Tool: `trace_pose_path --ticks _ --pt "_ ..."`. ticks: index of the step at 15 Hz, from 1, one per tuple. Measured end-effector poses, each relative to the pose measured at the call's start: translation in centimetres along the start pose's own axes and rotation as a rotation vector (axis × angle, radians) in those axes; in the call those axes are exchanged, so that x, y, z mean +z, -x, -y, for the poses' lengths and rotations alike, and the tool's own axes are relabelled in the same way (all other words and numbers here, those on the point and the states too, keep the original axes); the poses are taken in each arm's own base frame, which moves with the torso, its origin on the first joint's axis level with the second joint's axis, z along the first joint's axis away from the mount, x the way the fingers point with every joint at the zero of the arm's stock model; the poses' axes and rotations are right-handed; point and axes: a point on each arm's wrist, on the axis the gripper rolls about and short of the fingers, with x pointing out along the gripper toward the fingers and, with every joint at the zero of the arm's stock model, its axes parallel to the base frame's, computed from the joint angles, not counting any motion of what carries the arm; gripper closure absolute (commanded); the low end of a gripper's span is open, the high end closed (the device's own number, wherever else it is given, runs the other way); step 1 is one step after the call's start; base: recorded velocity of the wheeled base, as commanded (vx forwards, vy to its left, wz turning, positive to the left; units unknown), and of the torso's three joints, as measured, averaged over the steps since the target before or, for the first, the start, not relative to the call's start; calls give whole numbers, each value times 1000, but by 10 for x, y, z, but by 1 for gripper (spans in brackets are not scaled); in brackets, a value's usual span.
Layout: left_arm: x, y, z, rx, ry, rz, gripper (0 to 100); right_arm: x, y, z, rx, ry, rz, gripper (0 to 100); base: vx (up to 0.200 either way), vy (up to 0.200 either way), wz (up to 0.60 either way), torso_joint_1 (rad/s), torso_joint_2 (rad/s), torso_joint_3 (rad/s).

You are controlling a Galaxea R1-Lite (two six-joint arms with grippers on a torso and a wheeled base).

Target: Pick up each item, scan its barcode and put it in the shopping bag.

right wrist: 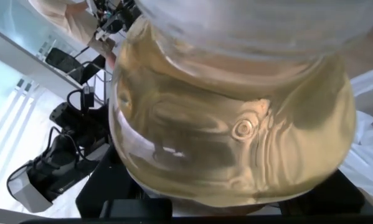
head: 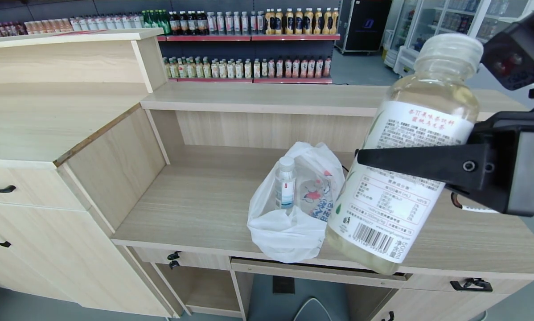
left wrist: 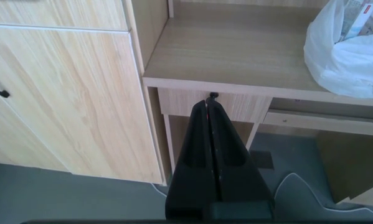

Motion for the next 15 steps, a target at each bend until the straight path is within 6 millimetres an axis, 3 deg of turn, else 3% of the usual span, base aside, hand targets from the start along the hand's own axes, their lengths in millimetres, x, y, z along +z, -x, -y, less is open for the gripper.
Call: trace_pose_path --ticks 10,12,15 --pt "0 0 0 0 0 0 100 -3 10 -5 -2 16 6 100 0 0 0 0 0 0" --pt "0 0 0 -1 0 0 100 0 14 -1 -107 38 49 100 0 0 0 0 0 0" --pt "0 0 0 -1 0 0 100 0 30 22 -331 177 77 100 0 0 0 0 0 0"
